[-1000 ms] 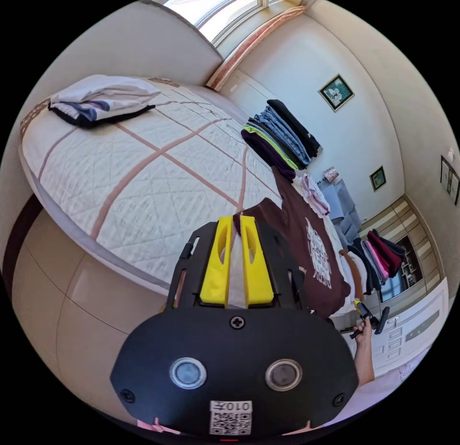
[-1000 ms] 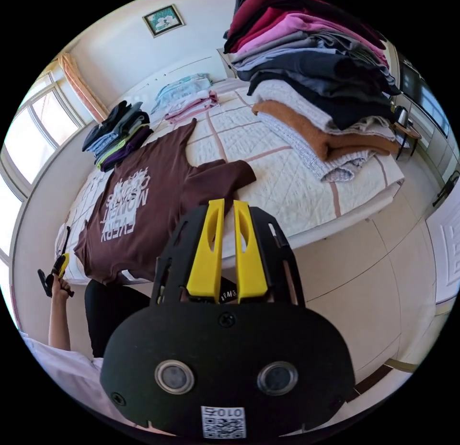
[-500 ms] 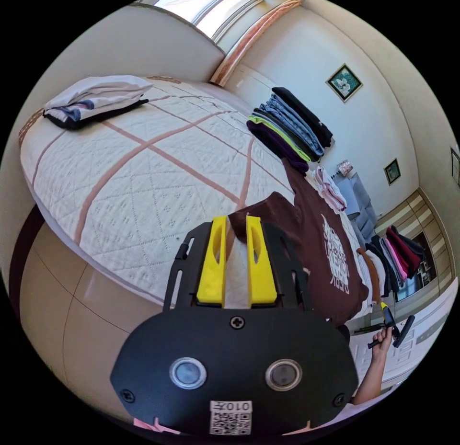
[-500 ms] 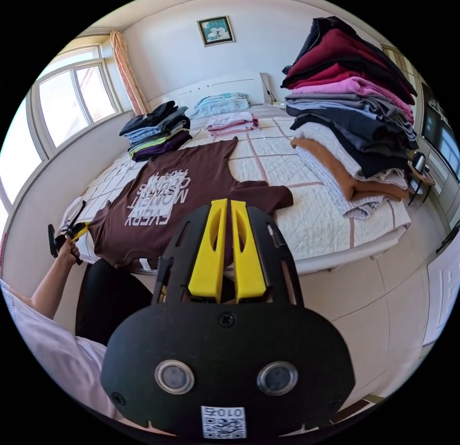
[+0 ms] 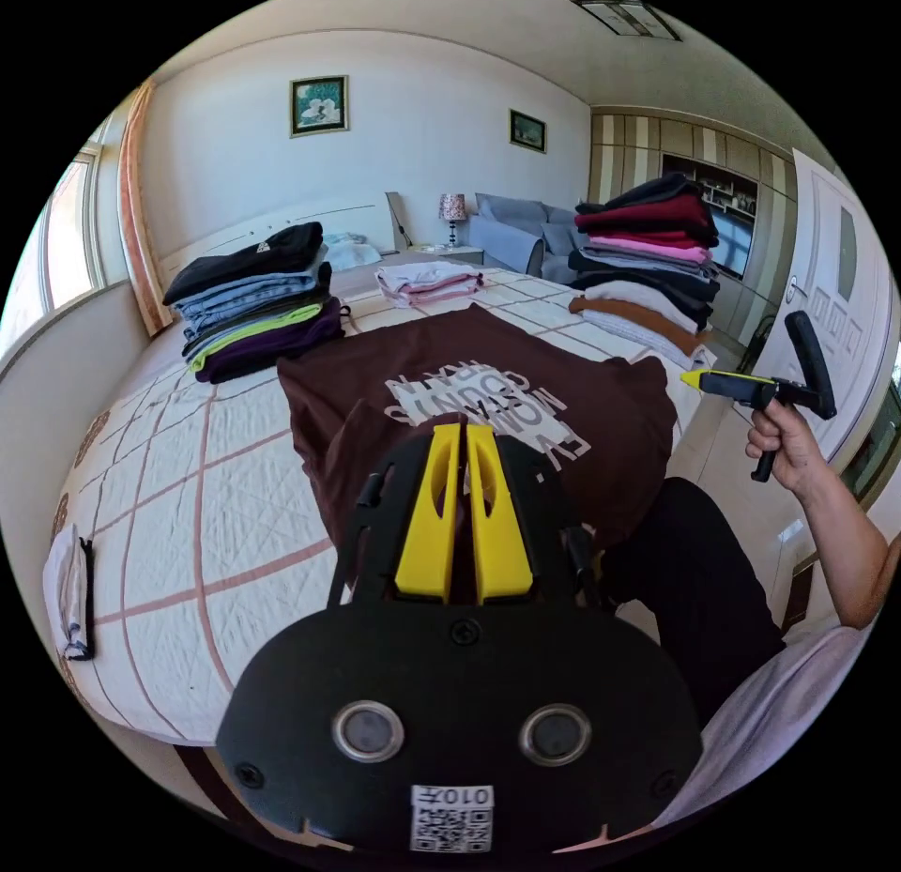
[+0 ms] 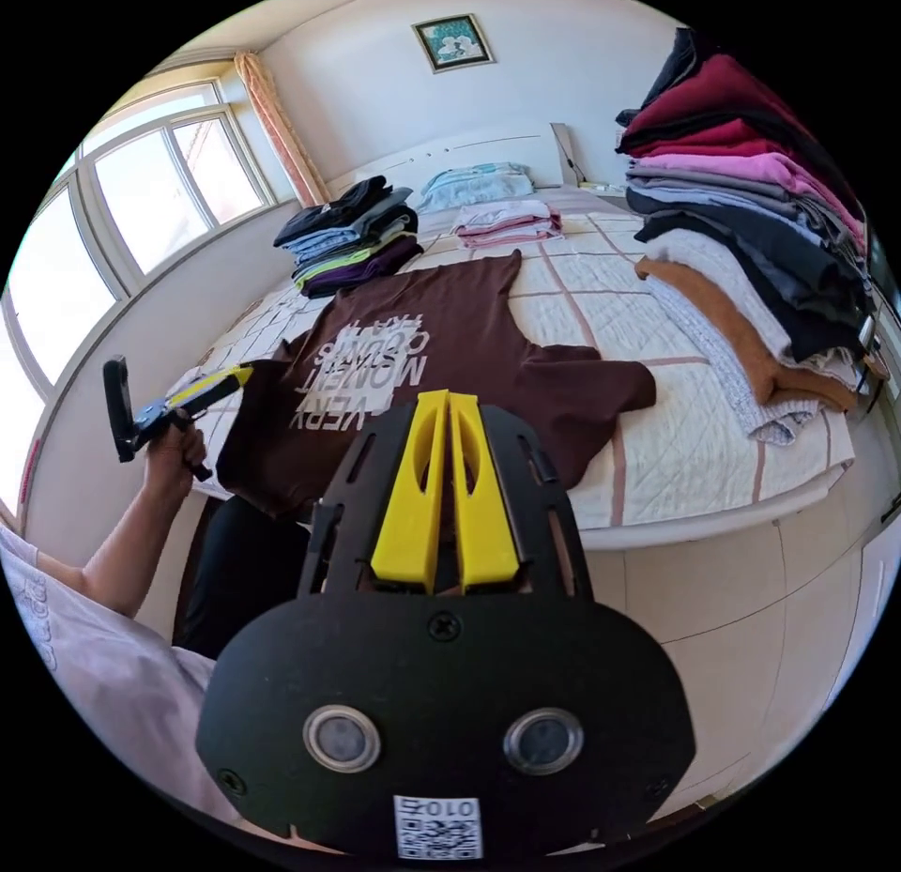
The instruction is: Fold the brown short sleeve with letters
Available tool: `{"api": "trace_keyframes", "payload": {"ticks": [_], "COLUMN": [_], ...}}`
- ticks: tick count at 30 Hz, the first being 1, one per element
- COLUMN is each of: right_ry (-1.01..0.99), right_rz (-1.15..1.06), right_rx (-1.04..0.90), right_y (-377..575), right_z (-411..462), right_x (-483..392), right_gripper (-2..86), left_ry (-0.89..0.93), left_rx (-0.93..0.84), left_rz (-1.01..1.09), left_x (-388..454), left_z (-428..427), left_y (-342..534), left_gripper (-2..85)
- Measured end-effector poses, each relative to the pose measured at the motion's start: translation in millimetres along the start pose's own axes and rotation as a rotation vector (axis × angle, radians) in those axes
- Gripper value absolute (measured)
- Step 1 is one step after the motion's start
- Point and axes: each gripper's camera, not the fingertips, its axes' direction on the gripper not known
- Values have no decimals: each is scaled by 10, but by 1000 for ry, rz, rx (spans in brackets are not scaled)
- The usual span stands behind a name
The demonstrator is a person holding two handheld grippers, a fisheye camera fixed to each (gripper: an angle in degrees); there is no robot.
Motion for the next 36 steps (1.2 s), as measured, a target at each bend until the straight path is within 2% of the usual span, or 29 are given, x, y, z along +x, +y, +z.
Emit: {"api": "trace_keyframes", "payload": {"ticks": [3, 9, 13, 18, 20, 22, 23, 25, 27, 29, 33, 36], "right_ry": [-115, -289, -363, -356, -274, -329, -354, -336, -258, -135, -2, 21], "right_rz": [-67, -198, -285, -344, -343, -335, -313, -318, -270, -83, 248, 391], "right_rx": [-56, -139, -170, -252, -331, -273, -310, -276, -136, 21, 149, 187], "right_y": [-120, -312, -504, -603, -541, -534, -568, -574, -526, -405, -107, 66], "right_z": [220, 631, 973, 1421, 1752, 1679, 1633, 1393, 994, 493, -51, -201], "right_x": [-238, -775, -1222, -1560, -1532, -1405, -1321, -1176, -887, -247, 807, 1329], "right_gripper": [57, 69, 66, 59, 43, 41, 46, 51, 57, 71, 95, 104], "left_ry": [88, -186, -183, -235, -222, -181, -173, -139, -107, -72, -50, -107], "left_rx": [-96, -95, -211, -306, -304, -299, -291, -290, -279, -238, -32, -3], "left_rz": [32, 77, 91, 84, 57, -6, -17, -30, -31, -38, -116, -152], "left_x": [271, 428, 486, 588, 567, 487, 473, 441, 415, 379, 260, 189], "left_z": [272, -277, -145, 114, 162, 186, 173, 144, 82, -53, -604, -786], "left_y": [151, 879, 1268, 1458, 1535, 1643, 1662, 1716, 1749, 1785, 1865, 1848], "left_gripper": [30, 52, 51, 29, 22, 17, 16, 16, 17, 18, 11, 7]}}
